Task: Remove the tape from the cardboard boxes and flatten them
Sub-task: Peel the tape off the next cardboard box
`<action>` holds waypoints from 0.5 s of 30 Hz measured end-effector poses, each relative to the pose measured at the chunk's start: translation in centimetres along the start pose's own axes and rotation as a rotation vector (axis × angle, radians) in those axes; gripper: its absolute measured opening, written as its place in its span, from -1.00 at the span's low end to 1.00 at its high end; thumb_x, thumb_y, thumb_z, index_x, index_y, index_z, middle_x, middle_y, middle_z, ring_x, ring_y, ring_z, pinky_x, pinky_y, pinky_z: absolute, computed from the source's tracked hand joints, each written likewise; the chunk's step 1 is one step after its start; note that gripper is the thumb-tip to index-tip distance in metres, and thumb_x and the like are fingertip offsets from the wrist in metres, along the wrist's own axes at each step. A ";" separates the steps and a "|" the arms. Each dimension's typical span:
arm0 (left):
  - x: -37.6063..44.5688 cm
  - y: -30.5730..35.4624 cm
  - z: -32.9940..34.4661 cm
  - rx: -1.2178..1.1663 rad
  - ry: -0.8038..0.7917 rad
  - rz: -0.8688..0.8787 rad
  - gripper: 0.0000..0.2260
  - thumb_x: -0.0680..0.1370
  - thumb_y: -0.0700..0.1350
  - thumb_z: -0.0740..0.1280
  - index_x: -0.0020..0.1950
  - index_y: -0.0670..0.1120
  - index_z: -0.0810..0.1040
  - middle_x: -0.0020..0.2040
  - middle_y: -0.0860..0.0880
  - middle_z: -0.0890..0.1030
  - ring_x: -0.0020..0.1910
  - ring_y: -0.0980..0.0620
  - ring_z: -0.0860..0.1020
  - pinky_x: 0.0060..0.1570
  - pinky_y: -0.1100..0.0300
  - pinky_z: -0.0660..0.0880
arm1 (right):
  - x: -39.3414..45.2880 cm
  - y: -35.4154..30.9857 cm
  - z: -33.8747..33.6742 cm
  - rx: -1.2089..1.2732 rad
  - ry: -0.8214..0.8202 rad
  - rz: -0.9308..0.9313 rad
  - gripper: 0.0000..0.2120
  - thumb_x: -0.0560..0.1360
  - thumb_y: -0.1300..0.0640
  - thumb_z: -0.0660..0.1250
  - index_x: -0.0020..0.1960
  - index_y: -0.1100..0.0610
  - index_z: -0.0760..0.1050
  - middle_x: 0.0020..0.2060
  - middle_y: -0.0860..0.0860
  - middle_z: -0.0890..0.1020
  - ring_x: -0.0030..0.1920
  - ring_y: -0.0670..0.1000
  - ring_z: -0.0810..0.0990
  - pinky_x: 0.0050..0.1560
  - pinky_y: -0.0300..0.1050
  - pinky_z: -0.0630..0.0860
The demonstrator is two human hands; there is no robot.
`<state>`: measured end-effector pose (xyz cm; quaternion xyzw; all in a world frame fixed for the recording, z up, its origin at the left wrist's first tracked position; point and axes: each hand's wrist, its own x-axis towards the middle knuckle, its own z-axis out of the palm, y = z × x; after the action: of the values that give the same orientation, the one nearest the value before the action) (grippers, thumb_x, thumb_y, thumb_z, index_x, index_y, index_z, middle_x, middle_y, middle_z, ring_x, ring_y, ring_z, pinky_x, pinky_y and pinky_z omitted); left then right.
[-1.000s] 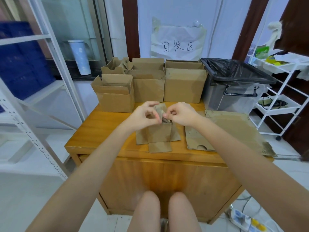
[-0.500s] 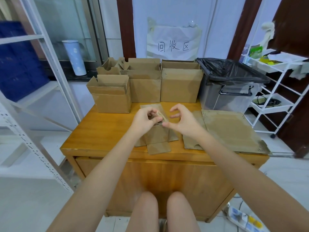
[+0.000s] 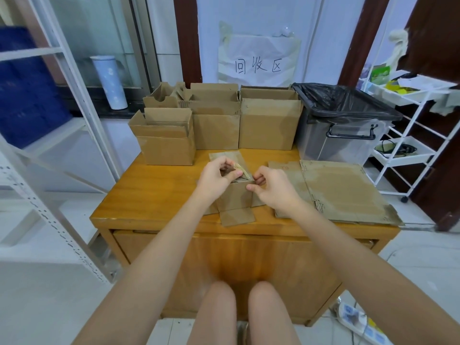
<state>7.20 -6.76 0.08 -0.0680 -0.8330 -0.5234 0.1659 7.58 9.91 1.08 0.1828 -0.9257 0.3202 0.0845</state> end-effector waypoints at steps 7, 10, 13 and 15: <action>-0.2 0.4 -0.2 -0.012 -0.004 0.007 -0.88 0.48 -0.18 0.45 -0.08 -0.06 0.52 -0.17 0.12 0.58 -0.15 0.24 0.54 -0.12 0.49 0.44 | -0.2 -0.1 -0.7 -0.082 -0.101 -0.047 -0.72 0.51 0.07 0.38 0.16 0.19 0.49 -0.02 0.05 0.60 0.03 0.04 0.58 0.09 -0.04 0.54; -0.1 0.3 -0.3 0.014 -0.007 0.005 -0.87 0.48 -0.15 0.46 -0.07 -0.05 0.53 -0.15 0.12 0.58 -0.13 0.25 0.54 -0.11 0.48 0.43 | -0.2 -0.8 -0.8 -0.232 -0.097 -0.026 -0.50 0.38 -0.21 0.45 0.11 0.14 0.49 -0.08 0.00 0.60 -0.04 0.00 0.56 0.00 -0.05 0.54; 0.0 0.1 -0.2 0.014 -0.013 0.006 -0.88 0.48 -0.15 0.46 -0.07 -0.06 0.53 -0.12 0.08 0.60 -0.09 0.15 0.56 -0.05 0.38 0.46 | 0.1 -0.9 -0.4 -0.234 0.002 -0.012 -0.57 0.38 -0.19 0.45 -0.01 0.15 0.51 -0.16 0.02 0.63 -0.10 0.04 0.58 -0.09 -0.07 0.51; -0.1 0.1 -0.2 0.011 -0.011 0.012 -0.88 0.47 -0.16 0.46 -0.08 -0.06 0.54 -0.13 0.07 0.60 -0.09 0.13 0.57 -0.05 0.37 0.47 | 0.1 -0.7 -0.3 -0.161 0.006 -0.007 -0.64 0.41 -0.11 0.45 -0.02 0.17 0.52 -0.15 0.04 0.64 -0.11 0.05 0.59 -0.09 -0.08 0.51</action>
<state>7.34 -6.86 0.24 -0.0749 -0.8363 -0.5176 0.1648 7.80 9.59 1.75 0.1779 -0.9475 0.2448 0.1029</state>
